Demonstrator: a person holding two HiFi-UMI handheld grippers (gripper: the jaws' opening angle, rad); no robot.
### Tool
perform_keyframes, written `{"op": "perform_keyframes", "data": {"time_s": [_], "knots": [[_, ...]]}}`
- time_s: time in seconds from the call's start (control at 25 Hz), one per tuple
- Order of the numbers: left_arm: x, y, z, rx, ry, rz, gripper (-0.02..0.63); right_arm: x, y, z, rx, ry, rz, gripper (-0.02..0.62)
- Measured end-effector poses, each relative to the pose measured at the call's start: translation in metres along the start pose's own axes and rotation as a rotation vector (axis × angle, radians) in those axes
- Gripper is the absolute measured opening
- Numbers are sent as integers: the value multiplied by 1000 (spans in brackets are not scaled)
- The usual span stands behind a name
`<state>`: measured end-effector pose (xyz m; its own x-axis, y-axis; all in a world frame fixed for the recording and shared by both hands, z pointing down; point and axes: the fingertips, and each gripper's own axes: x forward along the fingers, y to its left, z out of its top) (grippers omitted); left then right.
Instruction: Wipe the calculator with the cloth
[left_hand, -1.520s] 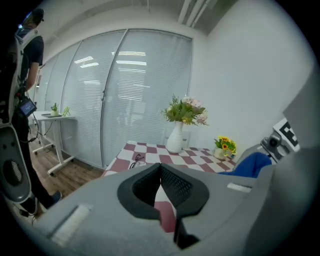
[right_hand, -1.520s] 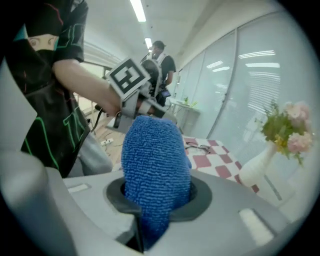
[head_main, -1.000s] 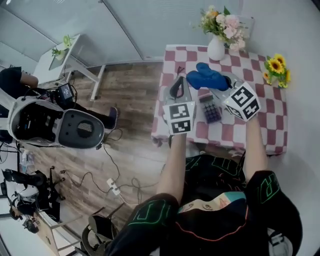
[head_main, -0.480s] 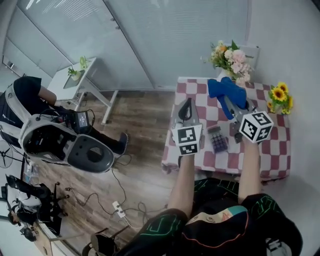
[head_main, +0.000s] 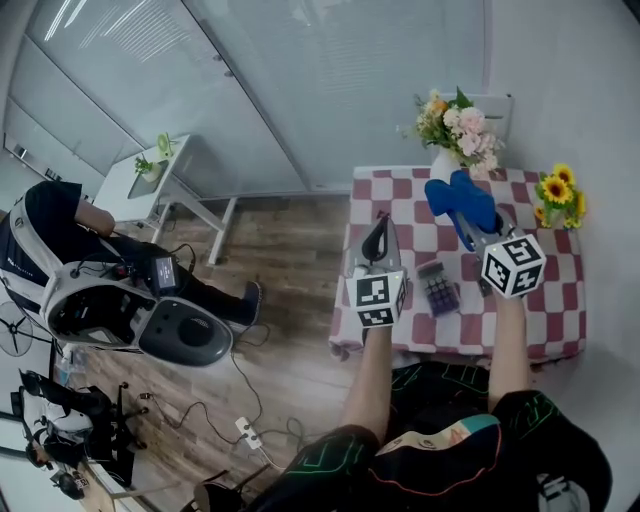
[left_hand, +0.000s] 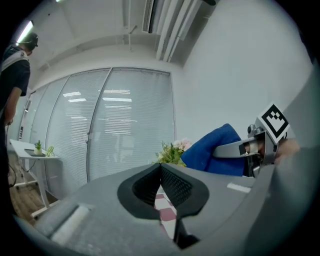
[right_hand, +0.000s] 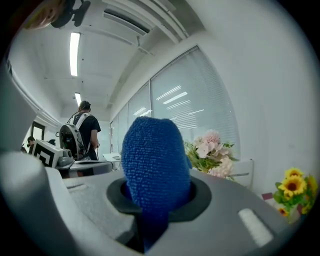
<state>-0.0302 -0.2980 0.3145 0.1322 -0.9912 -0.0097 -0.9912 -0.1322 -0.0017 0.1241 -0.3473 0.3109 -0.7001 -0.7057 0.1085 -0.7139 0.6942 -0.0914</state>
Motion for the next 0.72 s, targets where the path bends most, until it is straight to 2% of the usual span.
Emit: {"op": "perform_keyframes", "data": {"time_s": [0.2, 0.52, 0.72], "knots": [[-3, 0, -2, -36, 6, 29, 9, -5, -5, -2, 5, -3, -18, 97], [1, -2, -10, -23, 30, 59, 10, 2, -14, -9, 2, 10, -35, 97], [0, -3, -5, -24, 29, 68, 11, -2, -9, 8, -26, -15, -25, 97]]}}
